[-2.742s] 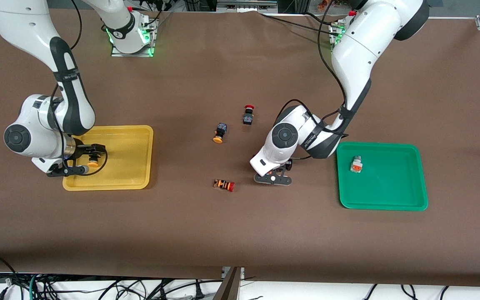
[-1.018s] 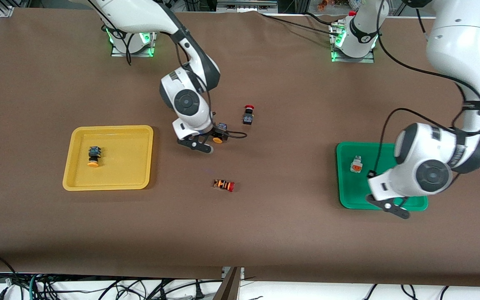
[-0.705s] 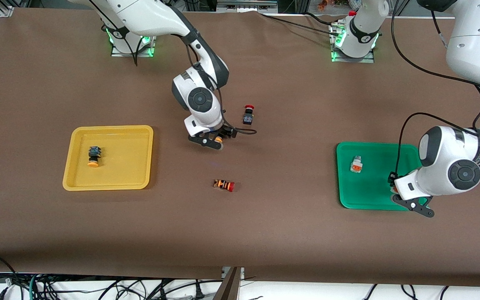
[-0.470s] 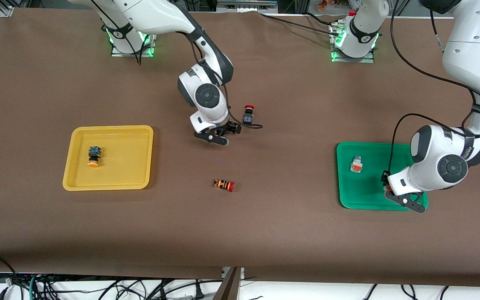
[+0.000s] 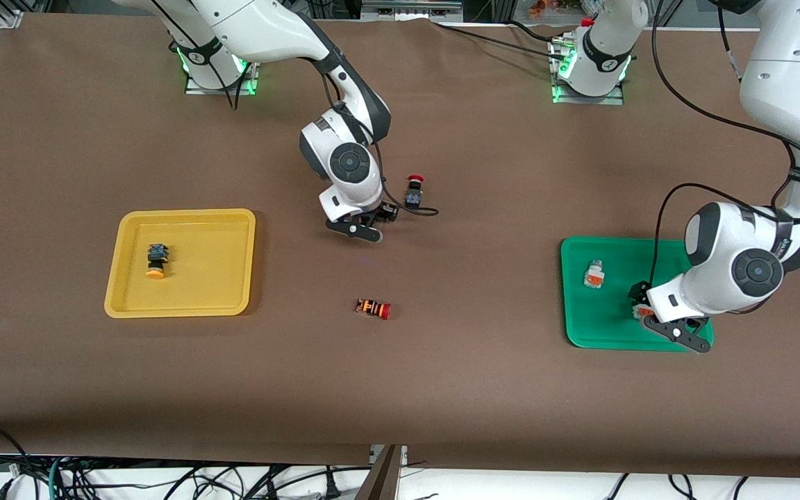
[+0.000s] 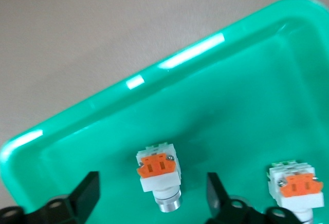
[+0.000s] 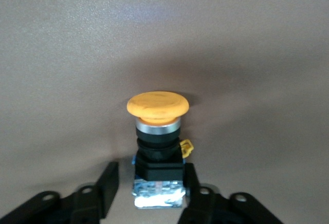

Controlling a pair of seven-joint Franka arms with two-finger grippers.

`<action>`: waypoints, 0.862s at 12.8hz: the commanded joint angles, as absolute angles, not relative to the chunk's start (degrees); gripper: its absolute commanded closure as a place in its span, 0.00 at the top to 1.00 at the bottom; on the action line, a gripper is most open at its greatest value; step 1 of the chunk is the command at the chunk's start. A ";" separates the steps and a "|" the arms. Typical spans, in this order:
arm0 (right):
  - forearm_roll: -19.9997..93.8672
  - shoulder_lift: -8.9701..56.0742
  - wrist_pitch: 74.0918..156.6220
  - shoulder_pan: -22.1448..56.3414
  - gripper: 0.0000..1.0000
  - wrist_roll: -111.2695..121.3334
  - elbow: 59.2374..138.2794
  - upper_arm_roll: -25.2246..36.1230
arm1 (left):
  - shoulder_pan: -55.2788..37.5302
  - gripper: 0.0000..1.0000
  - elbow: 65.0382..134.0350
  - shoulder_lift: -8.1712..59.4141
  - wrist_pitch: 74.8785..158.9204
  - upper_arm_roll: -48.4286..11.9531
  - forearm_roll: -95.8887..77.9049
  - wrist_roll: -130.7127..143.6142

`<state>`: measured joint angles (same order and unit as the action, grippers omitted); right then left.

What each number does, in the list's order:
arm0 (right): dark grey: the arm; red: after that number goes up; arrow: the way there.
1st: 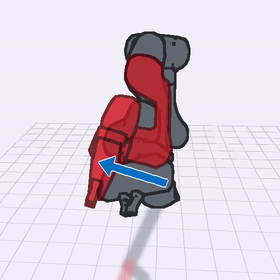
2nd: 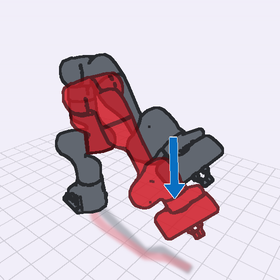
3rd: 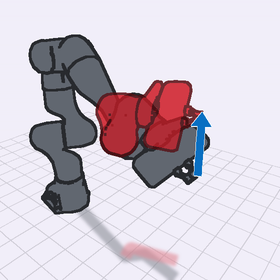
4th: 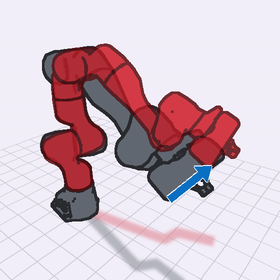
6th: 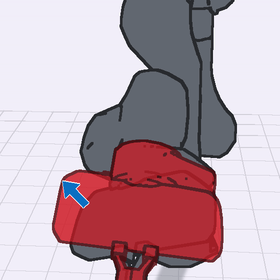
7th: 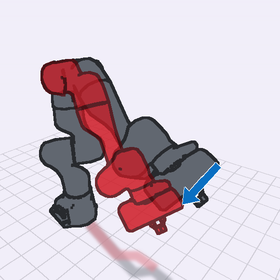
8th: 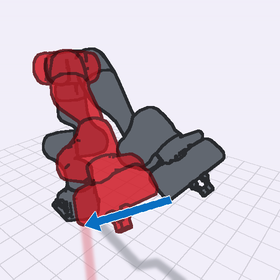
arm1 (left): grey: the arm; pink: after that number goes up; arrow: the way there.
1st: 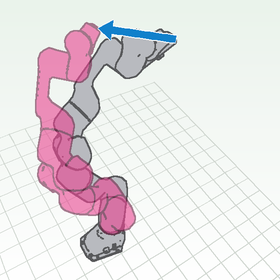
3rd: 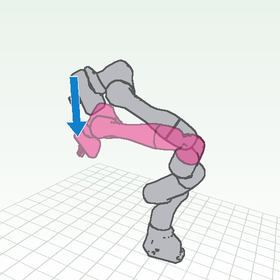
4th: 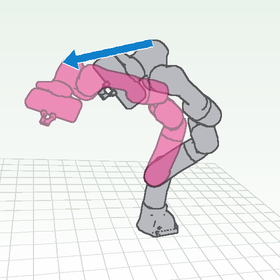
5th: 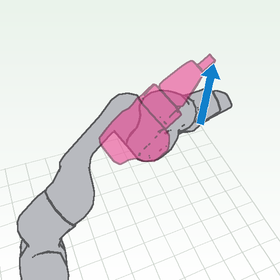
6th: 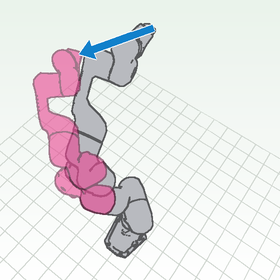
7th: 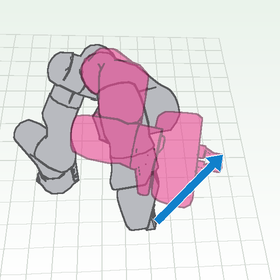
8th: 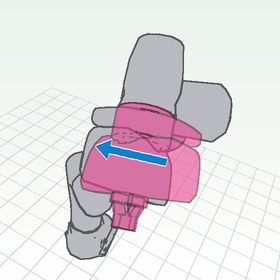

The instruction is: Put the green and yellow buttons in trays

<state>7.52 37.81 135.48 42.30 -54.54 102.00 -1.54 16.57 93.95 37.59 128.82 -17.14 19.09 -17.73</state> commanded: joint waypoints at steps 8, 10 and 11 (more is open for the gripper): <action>7.91 31.30 125.27 41.66 0.08 -40.38 100.90 8.24 | 16.79 1.00 77.36 26.64 92.24 -24.86 8.26 -9.69; 8.00 30.67 122.79 41.66 0.08 -32.56 101.25 12.90 | 15.92 1.00 74.98 23.39 84.41 -24.79 8.18 -6.26; 8.09 30.59 121.91 41.57 0.08 -28.43 101.25 15.09 | 11.82 1.00 75.32 19.99 83.59 -23.57 8.52 -4.94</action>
